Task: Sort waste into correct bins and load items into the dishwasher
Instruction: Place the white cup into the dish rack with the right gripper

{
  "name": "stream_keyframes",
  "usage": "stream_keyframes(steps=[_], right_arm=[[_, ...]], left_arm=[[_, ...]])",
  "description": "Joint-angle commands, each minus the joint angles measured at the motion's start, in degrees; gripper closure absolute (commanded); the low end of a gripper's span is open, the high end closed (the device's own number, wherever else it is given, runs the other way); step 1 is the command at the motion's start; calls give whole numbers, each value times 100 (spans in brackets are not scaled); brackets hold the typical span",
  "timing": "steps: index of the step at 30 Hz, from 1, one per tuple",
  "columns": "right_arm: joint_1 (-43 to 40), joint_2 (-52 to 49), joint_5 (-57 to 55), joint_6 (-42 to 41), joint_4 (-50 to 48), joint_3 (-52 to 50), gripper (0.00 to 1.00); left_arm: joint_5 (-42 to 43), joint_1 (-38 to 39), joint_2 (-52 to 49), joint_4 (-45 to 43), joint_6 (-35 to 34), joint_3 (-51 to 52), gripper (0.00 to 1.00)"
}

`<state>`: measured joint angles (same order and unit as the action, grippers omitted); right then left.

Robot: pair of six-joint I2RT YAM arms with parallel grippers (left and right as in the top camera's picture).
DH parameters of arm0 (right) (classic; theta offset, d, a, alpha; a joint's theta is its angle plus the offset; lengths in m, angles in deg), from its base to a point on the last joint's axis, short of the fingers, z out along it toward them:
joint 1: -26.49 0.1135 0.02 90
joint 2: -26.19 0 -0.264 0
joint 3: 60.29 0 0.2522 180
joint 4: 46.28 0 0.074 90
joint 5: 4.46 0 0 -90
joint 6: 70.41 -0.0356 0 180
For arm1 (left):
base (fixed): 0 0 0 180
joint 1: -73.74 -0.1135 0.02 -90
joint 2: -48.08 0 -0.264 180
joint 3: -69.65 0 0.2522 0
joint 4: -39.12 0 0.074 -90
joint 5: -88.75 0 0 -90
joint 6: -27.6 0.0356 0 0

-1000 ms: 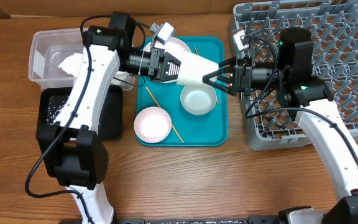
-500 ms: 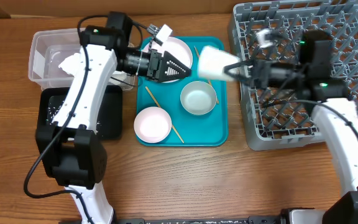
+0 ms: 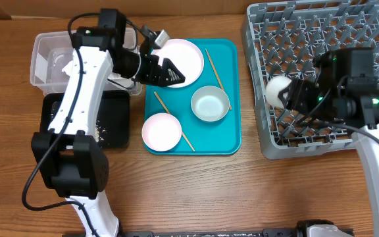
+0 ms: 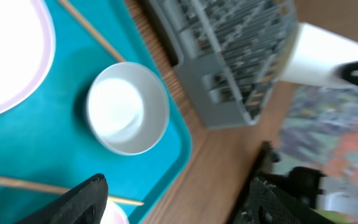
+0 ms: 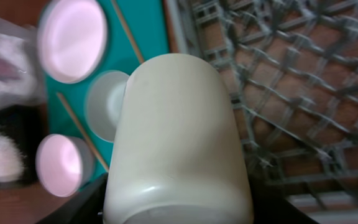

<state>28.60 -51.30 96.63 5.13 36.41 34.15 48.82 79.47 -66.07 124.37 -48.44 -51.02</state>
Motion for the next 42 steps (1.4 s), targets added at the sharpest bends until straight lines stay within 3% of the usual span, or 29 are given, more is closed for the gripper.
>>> stream_keyframes(steps=[1, 8, 16, 21, 23, 30, 37, 42], right_arm=[[212, -120, -1453, -219, 271, 72, 48], [234, -815, -1445, -299, 911, 70, 48], [234, -1622, -1445, -299, 988, 66, 48], [234, -1921, -1445, -299, 1032, 66, 13], [234, -1941, -1443, -319, 1008, 68, 10], [234, -1937, -1357, -319, 1248, 835, 10], [461, -1939, -883, -184, 1434, 2135, 14], [960, -2074, -586, -343, 920, 2041, 19]], left_arm=[[-623, 120, -7, -20, 155, -87, 25], [-1005, 221, -7, 33, 151, -87, 26], [-1005, 234, -7, 70, 151, -87, 25], [-1019, 234, -7, 72, 151, -87, 21], [-1027, 234, -7, 66, 151, -87, 19], [-1102, 210, -7, 144, 149, -407, 19], [-2022, 210, -7, 1010, 33, -2087, 19], [-3630, 166, -7, 1344, -1161, -3213, 16]])
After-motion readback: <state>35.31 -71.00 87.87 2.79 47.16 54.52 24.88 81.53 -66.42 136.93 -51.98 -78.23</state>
